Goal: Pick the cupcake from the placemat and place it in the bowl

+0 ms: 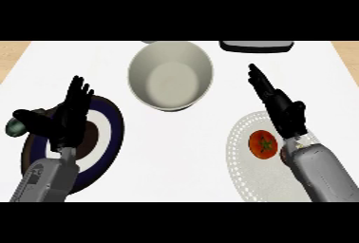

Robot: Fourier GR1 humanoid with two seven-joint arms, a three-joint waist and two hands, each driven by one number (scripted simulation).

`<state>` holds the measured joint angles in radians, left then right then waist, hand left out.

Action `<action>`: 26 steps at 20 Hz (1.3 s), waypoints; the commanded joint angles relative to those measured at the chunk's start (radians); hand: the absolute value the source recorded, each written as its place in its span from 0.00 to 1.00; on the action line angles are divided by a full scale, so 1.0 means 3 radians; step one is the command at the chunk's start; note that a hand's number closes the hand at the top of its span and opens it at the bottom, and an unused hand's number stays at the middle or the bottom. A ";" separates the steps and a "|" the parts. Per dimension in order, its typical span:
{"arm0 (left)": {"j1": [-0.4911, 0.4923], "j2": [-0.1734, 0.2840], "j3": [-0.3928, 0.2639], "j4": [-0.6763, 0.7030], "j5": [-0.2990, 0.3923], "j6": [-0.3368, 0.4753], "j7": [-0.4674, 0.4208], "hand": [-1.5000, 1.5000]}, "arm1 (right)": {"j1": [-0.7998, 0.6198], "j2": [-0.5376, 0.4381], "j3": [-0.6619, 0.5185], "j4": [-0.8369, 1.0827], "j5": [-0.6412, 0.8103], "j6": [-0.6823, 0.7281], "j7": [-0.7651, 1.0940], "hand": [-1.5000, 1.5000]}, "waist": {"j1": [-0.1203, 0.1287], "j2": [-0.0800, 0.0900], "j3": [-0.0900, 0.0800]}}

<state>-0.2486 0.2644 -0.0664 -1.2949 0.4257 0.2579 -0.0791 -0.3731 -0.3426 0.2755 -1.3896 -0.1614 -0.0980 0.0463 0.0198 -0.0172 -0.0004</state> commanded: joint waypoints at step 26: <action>0.0088 0.0760 -0.0226 -0.0530 -0.0211 -0.0789 0.0926 0.50 | 0.1815 -0.1295 -0.0294 -0.2242 0.1812 -0.0456 0.1176 0.00 | -0.0092 0.0048 -0.0018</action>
<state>-0.2155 0.4944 -0.1271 -1.4463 0.3683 0.0270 0.1853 0.1768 -0.6266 0.1807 -1.9709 0.3181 -0.3375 0.1778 -0.0132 -0.0041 -0.0046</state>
